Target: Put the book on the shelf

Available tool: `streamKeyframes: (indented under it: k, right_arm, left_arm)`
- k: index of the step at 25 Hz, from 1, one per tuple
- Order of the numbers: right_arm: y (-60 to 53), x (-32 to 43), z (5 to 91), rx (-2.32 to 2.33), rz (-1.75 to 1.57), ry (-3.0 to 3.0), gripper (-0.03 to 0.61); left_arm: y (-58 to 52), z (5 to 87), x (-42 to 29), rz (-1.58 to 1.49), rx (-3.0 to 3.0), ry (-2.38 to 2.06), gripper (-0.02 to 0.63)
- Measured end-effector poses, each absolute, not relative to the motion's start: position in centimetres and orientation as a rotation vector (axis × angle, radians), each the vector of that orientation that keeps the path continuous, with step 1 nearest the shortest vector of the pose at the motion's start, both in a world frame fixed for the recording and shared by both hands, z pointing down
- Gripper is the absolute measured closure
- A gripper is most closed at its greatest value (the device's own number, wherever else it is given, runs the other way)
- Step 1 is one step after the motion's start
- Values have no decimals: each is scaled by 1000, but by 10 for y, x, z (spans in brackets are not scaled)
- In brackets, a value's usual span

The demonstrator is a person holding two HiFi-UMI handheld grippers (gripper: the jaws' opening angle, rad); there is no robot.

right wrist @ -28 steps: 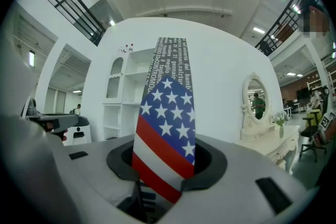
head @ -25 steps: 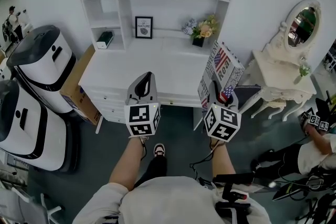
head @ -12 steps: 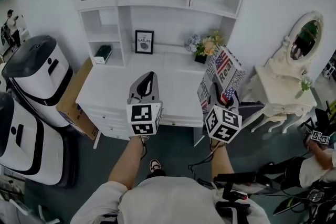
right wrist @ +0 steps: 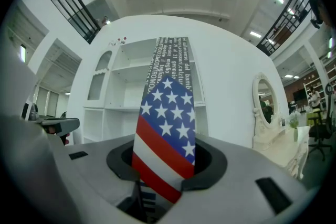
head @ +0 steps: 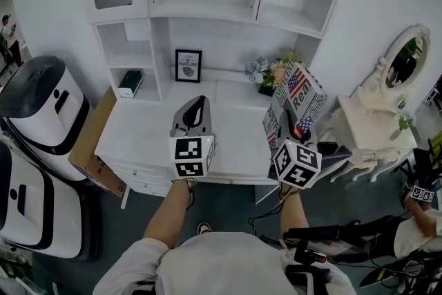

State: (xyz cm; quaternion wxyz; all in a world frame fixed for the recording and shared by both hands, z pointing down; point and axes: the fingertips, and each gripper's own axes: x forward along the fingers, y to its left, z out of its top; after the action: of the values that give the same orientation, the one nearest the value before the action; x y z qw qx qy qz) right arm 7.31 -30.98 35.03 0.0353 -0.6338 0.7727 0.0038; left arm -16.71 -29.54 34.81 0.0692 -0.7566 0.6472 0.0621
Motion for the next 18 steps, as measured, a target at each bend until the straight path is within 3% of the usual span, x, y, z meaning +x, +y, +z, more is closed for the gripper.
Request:
streamKeyframes:
  k: [18]
  right_arm:
    - [-408, 50, 360, -2048, 20, 2316, 403]
  left_arm:
    - [-418, 362, -198, 166, -2365, 1893, 606]
